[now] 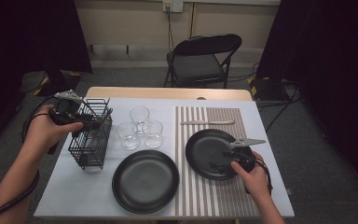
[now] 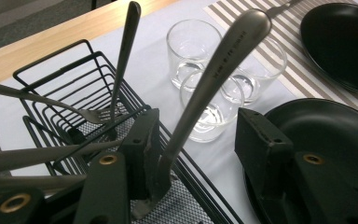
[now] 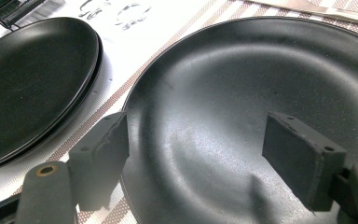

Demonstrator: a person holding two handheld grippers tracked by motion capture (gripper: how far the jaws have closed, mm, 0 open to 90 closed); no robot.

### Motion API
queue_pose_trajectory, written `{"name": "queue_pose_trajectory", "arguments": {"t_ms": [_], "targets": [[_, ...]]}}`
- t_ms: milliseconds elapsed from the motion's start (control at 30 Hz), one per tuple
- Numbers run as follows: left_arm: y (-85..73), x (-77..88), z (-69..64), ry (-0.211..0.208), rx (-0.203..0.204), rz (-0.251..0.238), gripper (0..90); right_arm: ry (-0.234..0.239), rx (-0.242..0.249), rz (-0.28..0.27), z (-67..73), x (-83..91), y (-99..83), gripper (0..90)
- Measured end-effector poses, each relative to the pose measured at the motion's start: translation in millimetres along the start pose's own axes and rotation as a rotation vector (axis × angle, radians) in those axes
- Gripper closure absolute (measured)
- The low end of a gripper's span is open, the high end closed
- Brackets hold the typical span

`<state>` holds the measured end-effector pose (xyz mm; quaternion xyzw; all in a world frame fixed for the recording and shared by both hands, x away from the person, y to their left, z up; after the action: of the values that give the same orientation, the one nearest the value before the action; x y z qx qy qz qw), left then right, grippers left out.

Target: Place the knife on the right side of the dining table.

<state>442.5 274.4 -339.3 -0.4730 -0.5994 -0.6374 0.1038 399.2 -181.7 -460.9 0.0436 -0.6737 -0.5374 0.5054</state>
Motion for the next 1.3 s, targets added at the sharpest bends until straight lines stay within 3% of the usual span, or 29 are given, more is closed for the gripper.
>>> {"name": "queue_pose_trajectory", "arguments": {"t_ms": [467,1300], "targets": [[11.3,-9.8,16.1,0.03,0.035,-0.02,53.4,-0.002,-0.006,-0.013,-1.6,3.9,2.4,21.7],[24.7,-29.3,25.5,0.063,0.051,-0.034,55.7,0.004,-0.006,-0.019,-0.4,5.1,3.9,21.8]]}}
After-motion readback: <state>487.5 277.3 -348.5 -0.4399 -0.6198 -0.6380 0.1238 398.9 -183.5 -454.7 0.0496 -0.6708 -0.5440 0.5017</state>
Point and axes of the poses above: each handheld gripper's, and its own axes: x roughly backward along the jaws, y roughly out of its top, z roughly to its left, the point moved 6 cm from there along -x, roughly forward along the jaws, and after that the axes turned 10 degrees about x, right-handed, at the moved point
